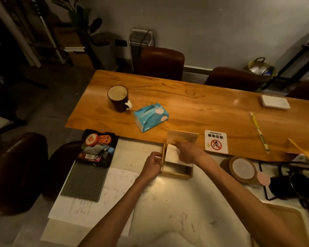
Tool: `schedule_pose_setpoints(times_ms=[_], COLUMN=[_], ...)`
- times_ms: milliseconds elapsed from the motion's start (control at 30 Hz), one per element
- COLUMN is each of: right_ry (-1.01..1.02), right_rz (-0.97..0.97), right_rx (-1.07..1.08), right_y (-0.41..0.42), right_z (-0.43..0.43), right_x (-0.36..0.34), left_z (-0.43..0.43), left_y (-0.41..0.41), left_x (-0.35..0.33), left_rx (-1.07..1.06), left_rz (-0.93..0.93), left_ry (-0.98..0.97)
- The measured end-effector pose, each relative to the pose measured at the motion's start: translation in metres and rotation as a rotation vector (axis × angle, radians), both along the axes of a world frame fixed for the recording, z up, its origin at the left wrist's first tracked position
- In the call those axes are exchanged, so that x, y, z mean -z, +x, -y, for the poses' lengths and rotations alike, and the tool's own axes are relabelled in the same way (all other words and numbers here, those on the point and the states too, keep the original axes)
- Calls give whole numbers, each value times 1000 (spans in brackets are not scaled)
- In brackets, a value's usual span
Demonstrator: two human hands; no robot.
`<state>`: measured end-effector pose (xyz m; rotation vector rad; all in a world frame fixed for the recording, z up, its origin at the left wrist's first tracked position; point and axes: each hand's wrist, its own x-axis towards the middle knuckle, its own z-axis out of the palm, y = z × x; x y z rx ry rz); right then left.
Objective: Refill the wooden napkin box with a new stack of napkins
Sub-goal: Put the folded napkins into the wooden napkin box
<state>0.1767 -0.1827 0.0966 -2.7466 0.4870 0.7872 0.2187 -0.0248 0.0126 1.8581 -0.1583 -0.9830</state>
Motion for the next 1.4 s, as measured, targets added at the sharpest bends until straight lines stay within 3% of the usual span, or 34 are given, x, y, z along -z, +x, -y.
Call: schedule_pose_setpoints(times_ms=[233, 433, 600, 767, 900, 1067, 1400], right_ry=[-45, 129, 56, 21, 189, 173, 160], right_rz=[-91, -206, -282, -210, -186, -161, -121], right_rx=[-54, -10, -25, -28, 93, 163, 98], right_y=[13, 2, 8, 5, 5, 4, 3], right_z=[0, -9, -16, -13, -7, -12, -10], right_x=[12, 45, 67, 77, 76, 78, 86], left_z=[0, 3, 2, 3, 3, 4, 4], left_y=[-2, -4, -8, -11, -12, -14, -17], left_x=[14, 17, 14, 10, 8, 6, 6], left_rx=[11, 16, 33, 30, 31, 28, 26], left_rz=[-30, 26, 63, 75, 88, 104, 104], left_ry=[15, 57, 79, 98, 108, 117, 123])
